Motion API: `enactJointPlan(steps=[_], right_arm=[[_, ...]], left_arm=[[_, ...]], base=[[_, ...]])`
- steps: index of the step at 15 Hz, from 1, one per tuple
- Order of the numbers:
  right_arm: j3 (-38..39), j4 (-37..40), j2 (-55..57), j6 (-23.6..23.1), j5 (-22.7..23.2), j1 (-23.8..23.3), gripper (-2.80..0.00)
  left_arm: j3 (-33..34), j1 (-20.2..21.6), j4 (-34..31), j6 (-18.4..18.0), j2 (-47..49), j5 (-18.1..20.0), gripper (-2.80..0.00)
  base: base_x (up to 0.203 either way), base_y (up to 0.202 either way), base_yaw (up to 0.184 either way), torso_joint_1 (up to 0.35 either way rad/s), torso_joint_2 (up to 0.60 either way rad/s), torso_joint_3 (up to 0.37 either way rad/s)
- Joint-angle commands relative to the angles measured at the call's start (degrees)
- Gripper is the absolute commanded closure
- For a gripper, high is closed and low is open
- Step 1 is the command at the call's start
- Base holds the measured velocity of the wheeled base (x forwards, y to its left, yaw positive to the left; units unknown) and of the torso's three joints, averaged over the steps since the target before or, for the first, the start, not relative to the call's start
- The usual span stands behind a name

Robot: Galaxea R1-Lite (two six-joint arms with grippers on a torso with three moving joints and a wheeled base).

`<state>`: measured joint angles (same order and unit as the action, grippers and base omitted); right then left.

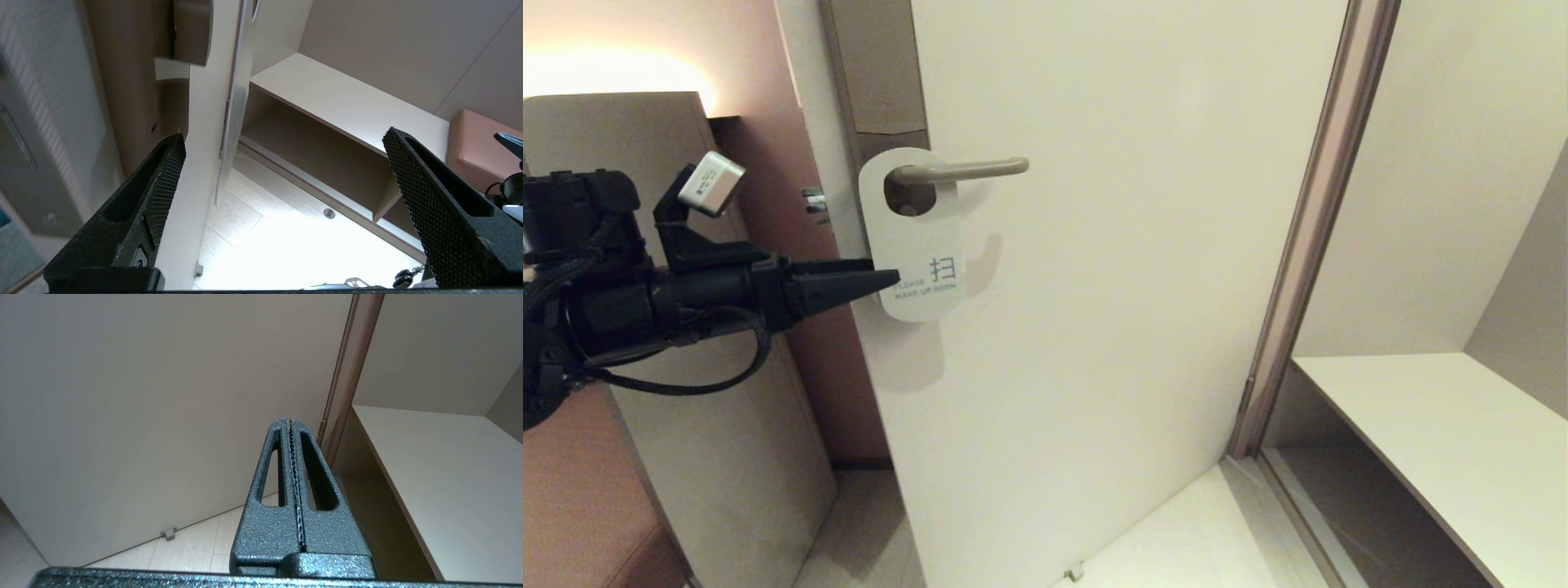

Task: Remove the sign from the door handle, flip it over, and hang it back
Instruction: Take down the sign

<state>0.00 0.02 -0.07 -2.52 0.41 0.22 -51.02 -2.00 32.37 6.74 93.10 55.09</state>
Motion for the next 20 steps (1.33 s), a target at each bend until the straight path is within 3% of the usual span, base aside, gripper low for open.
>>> enactJointPlan(steps=[1, 20], right_arm=[[0.00, -0.02, 0.07, -0.03, 0.11, 0.04, 0.00], [0.00, -0.02, 0.07, -0.03, 0.04, 0.04, 0.00]], left_arm=[[-0.39, -0.42, 0.84, 0.03, 1.17, 0.37, -2.80], [-8.13, -4.59, 0.86, 0.20, 6.34, -1.57, -2.80]], base=[[0.000, 0.000, 0.000, 0.000, 0.00, 0.000], [0.000, 0.000, 0.000, 0.000, 0.00, 0.000]])
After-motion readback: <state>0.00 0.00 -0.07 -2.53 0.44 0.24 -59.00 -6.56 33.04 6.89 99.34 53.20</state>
